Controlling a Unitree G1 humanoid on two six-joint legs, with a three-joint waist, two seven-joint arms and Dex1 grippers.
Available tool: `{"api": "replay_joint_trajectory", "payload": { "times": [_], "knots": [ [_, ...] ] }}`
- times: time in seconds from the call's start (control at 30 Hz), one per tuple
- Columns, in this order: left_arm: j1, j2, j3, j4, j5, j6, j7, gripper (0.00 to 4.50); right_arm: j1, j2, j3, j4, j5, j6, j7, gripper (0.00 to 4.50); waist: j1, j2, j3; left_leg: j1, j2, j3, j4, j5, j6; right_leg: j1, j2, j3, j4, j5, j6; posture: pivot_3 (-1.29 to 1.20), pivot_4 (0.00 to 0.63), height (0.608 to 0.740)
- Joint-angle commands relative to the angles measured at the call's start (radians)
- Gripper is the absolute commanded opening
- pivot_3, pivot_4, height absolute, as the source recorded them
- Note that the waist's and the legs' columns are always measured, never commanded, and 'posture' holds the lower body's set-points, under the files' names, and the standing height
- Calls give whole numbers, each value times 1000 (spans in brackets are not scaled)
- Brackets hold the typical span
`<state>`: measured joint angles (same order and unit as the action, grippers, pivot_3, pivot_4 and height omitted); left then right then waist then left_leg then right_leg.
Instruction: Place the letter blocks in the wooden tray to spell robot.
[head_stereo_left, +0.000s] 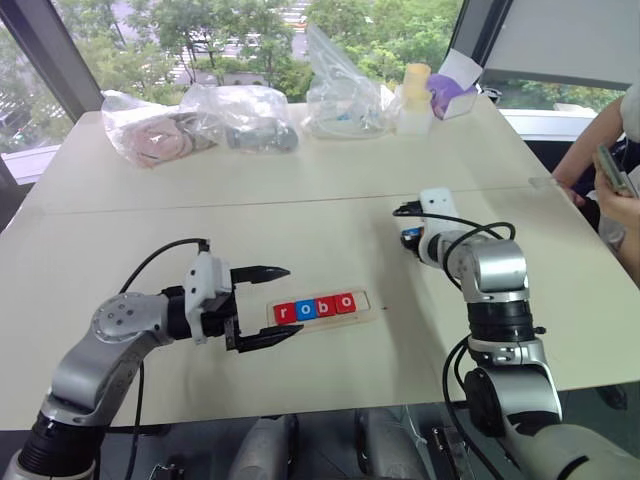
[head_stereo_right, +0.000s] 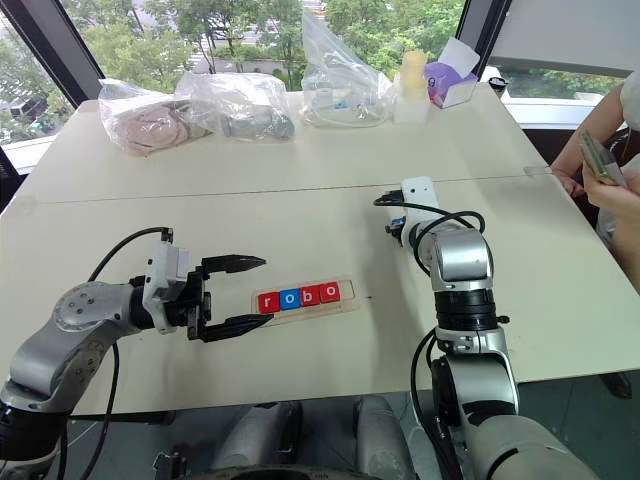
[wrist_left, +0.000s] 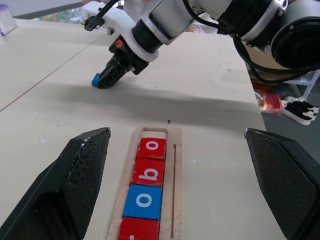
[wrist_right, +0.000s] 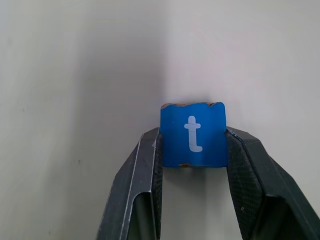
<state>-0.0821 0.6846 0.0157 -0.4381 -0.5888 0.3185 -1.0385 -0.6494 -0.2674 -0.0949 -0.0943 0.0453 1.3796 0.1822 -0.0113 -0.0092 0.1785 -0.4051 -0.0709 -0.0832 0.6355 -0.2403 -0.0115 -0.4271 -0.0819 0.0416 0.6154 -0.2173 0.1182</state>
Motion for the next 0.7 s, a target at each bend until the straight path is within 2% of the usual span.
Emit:
{"api": "replay_joint_trajectory", "payload": {
  "times": [0.03,0.17,0.37,0.43,0.5,0.53,0.6,0.7],
  "knots": [
    [7,-2,10,-23,-7,-15,-5,4500,143,-27,-4,-291,95,223,43,1148,3,0,-1,0,0,0,-1,0,0,0,0,0,-1,0,0,0,150,740],
    [7,-5,5,-15,-10,-15,-17,4500,341,-71,-6,-520,234,235,45,1148,-1,-1,-2,0,0,-1,-3,0,0,-1,-1,-1,-2,0,0,0,150,740],
    [0,-9,-9,3,-6,-19,-46,4500,406,-17,-82,-590,394,235,-72,1148,-5,-1,-2,3,1,0,-2,0,0,2,1,0,-2,-2,-3,0,150,740],
    [-3,-12,-9,5,-4,-19,-51,4500,404,-17,-93,-586,454,235,-115,2201,-5,-1,-2,3,1,0,-2,0,0,2,1,0,-1,-2,-3,0,150,740],
    [-8,-14,-10,9,-1,-19,-53,4500,398,-25,-103,-577,517,235,-155,2982,-5,-1,-2,3,1,0,-2,0,0,2,1,0,-1,-2,-3,0,150,740],
    [-11,-15,-12,12,0,-19,-55,4500,393,-42,-103,-568,558,235,-166,3584,-5,-1,-2,3,1,0,-2,0,0,2,1,0,-2,-2,-3,0,150,740],
    [-18,-16,-12,18,1,-19,-57,4500,359,-167,-59,-561,659,235,-114,4455,-5,-1,-2,3,1,1,-2,0,0,2,0,0,-2,-2,-3,0,150,740],
    [-24,-15,-11,20,0,-19,-58,4500,263,-441,35,-584,735,233,96,4455,-3,3,1,2,1,2,0,0,0,3,0,0,-3,-3,-3,0,150,740]
  ]
}}
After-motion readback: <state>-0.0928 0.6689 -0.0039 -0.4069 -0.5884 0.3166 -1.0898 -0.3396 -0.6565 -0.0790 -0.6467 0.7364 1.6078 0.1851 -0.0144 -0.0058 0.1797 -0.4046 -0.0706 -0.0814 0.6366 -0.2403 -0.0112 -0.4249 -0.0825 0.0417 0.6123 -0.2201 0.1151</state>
